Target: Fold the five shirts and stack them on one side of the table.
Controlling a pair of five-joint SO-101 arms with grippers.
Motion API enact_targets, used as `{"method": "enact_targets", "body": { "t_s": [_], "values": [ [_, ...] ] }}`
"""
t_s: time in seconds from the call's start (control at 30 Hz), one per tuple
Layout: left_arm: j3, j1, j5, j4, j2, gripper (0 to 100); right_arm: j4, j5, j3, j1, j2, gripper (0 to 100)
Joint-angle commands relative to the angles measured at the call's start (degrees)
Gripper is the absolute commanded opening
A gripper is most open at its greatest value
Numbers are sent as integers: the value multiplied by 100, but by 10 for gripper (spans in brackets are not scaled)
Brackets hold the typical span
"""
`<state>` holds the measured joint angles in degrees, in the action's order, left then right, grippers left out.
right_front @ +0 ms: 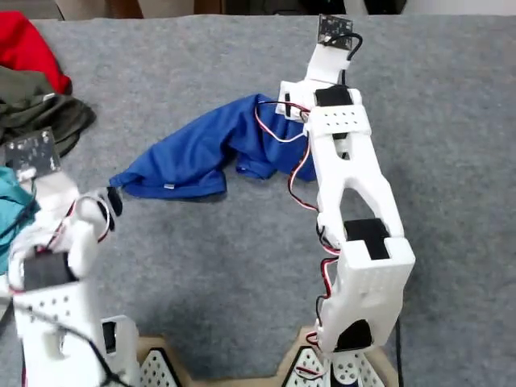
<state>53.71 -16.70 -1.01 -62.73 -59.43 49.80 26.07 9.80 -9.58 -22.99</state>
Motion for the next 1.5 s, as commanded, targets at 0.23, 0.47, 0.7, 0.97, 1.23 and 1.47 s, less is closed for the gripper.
{"method": "enact_targets", "body": {
  "t_s": [0.23,0.47,0.7,0.97,1.23,1.47],
  "values": [
    [-2505,220,1688,-229,3829,185,378,44,567,769,57,260],
    [-3341,387,1960,-457,5631,185,378,44,1103,1490,31,259],
    [-4053,360,2365,-413,6492,185,352,44,1103,1578,22,259],
    [-4914,369,2391,-413,7116,185,343,44,1068,1560,22,259],
    [-5108,360,2382,-185,7697,84,343,44,1095,1446,-84,235],
    [-5284,360,2382,-229,7705,19,378,44,1200,1358,-242,167]
  ]
}}
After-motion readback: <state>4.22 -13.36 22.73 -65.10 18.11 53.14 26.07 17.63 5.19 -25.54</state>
